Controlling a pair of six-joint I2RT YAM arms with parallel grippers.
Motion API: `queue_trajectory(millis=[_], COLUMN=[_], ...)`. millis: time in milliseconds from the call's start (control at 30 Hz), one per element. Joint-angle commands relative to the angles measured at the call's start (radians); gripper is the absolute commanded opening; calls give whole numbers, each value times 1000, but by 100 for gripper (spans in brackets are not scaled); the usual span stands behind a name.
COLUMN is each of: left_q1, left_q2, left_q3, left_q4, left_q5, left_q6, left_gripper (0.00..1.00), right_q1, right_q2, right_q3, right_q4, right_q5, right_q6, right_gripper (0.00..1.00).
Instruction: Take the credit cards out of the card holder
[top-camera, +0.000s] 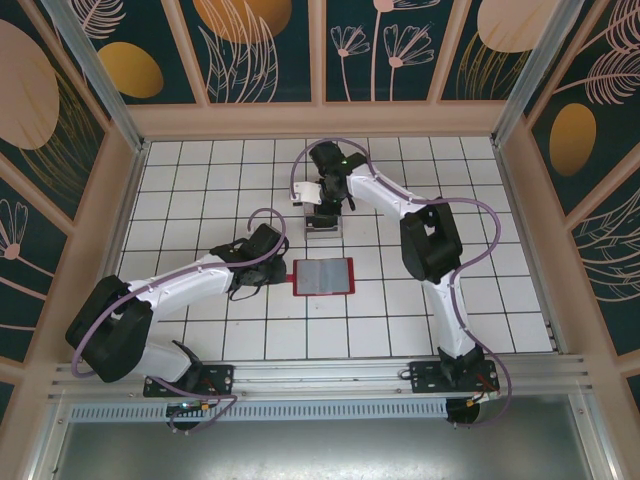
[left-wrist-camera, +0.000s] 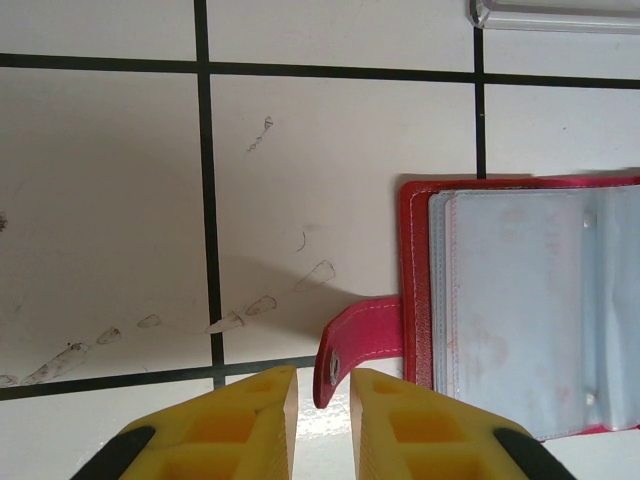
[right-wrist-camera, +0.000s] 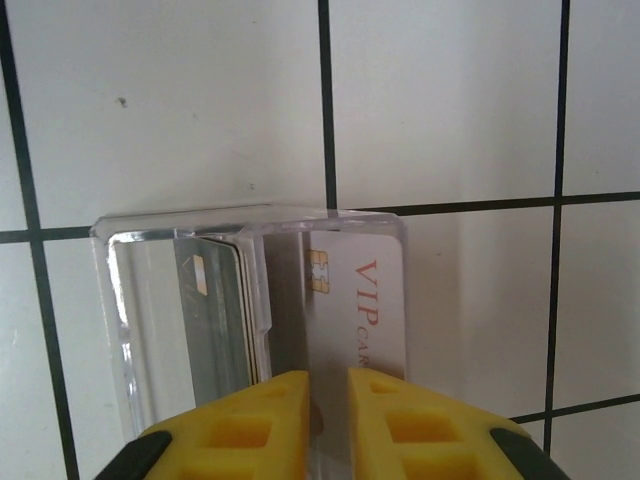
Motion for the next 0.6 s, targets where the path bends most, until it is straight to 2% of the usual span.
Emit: queue_trajectory(millis=[0, 267, 567], left_q1=[12, 54, 97], left_q2=[1, 30, 73], left_q3=[-10, -4, 41], left_q4=[12, 64, 104], left_q5=[-8, 16, 50], left_q6=[11, 27, 65], left_gripper=[23, 23, 24], right_q1=[6, 21, 70], right_q2=[-91, -226, -350], right_q3=[-37, -217, -394], right_q4=[91, 242, 308], right_q5=[4, -26, 70], right_q6=[123, 511, 1004], right_gripper=[12, 10, 8])
